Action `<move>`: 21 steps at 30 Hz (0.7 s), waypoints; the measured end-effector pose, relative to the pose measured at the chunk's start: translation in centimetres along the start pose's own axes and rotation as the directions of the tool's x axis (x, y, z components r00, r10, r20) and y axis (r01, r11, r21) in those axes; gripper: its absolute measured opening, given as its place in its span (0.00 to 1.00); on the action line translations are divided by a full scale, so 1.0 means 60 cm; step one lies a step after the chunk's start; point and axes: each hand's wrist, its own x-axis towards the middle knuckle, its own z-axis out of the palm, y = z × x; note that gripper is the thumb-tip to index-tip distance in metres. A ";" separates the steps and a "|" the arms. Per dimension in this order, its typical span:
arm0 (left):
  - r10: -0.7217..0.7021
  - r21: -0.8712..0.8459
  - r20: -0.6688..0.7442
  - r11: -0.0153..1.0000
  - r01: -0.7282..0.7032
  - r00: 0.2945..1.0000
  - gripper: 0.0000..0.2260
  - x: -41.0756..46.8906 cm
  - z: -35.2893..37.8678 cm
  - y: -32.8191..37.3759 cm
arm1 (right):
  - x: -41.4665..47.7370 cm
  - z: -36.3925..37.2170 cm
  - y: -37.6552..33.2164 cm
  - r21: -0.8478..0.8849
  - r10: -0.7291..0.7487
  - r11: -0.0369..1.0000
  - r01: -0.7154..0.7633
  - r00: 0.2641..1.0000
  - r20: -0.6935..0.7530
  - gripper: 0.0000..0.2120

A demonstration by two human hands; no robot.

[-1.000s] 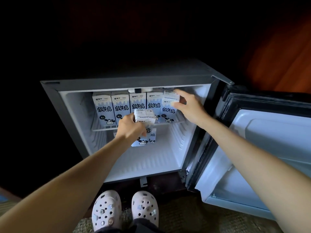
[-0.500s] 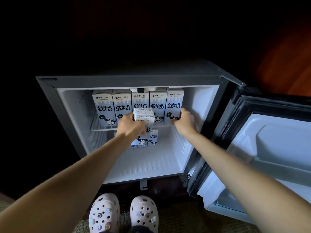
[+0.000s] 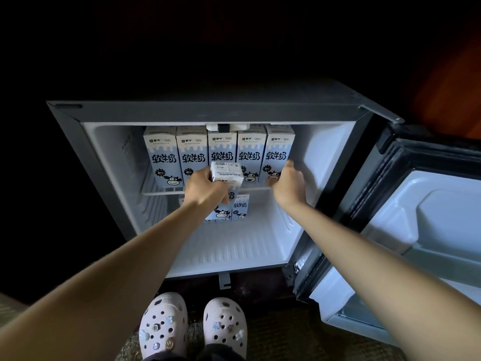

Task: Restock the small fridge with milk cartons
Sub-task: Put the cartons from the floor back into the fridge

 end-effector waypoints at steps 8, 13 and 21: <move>0.010 -0.034 -0.014 0.999 -0.011 1.000 0.18 -0.029 -0.008 -0.006 | -0.031 0.004 0.006 0.100 -0.015 0.995 0.021 0.998 -0.058 0.20; -0.053 0.000 -0.004 0.999 0.053 0.999 0.16 -0.066 -0.024 -0.057 | -0.131 0.050 0.020 0.181 -0.165 0.966 0.187 0.977 -0.134 0.16; -0.187 0.054 -0.053 0.980 0.190 0.981 0.19 -0.047 -0.039 -0.160 | -0.165 0.171 0.019 0.143 -0.189 0.982 0.127 0.744 0.640 0.32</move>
